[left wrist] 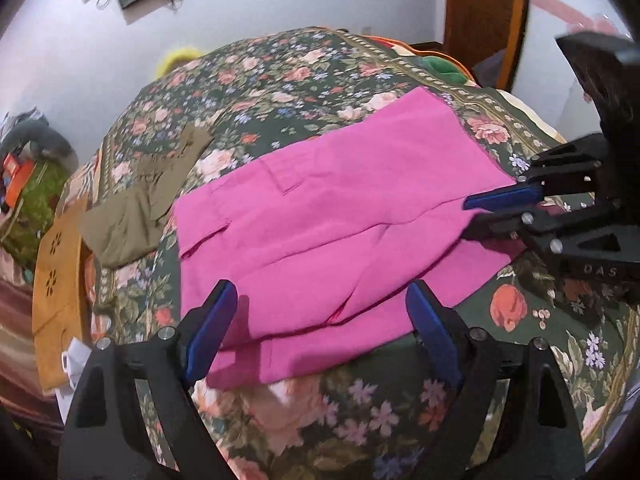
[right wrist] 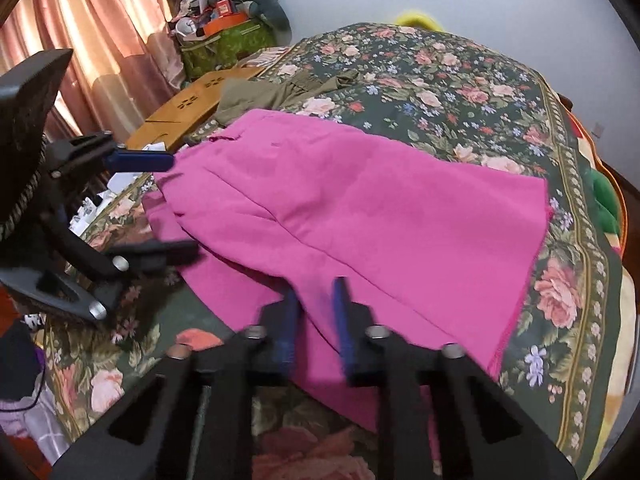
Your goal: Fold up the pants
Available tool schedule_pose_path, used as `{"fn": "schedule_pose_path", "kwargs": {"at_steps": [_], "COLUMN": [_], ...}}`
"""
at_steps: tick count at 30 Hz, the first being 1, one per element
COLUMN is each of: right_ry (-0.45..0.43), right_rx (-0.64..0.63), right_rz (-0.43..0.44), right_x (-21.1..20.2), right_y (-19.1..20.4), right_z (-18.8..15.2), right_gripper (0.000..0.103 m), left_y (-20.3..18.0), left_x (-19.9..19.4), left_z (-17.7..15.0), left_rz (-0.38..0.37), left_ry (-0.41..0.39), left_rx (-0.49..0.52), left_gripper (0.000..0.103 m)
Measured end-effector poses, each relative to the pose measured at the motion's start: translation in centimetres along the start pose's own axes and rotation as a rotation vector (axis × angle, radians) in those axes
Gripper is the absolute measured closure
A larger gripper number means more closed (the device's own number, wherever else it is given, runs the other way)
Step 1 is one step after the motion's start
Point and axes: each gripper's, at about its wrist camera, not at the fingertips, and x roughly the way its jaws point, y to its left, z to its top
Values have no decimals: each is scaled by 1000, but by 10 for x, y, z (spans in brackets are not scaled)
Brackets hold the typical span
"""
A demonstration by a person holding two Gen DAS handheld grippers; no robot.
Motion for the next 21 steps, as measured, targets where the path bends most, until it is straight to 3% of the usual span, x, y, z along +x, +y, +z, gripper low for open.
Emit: {"fn": "schedule_pose_path", "kwargs": {"at_steps": [2, 5, 7, 10, 13, 21], "right_ry": [-31, -66, -82, -94, -100, -87], "right_rx": [-14, -23, -22, -23, -26, -31], "right_rz": [-4, -6, -2, 0, 2, -1], "right_x": [-4, -11, -17, -24, -28, -26], "right_y": [4, 6, 6, 6, 8, 14], "right_z": [1, 2, 1, 1, -1, -12], "right_gripper": [97, 98, 98, 98, 99, 98], "left_y": [-5, -9, -8, -3, -2, -7], "left_x": [3, 6, 5, 1, -10, -15], "left_z": [1, 4, 5, 6, 5, -6], "left_rz": [25, 28, 28, -13, -32, -61], "left_ry": [-9, -5, -11, -18, -47, -13], "left_rx": [28, 50, 49, 20, 2, -6], "left_gripper": [22, 39, 60, 77, 86, 88]}}
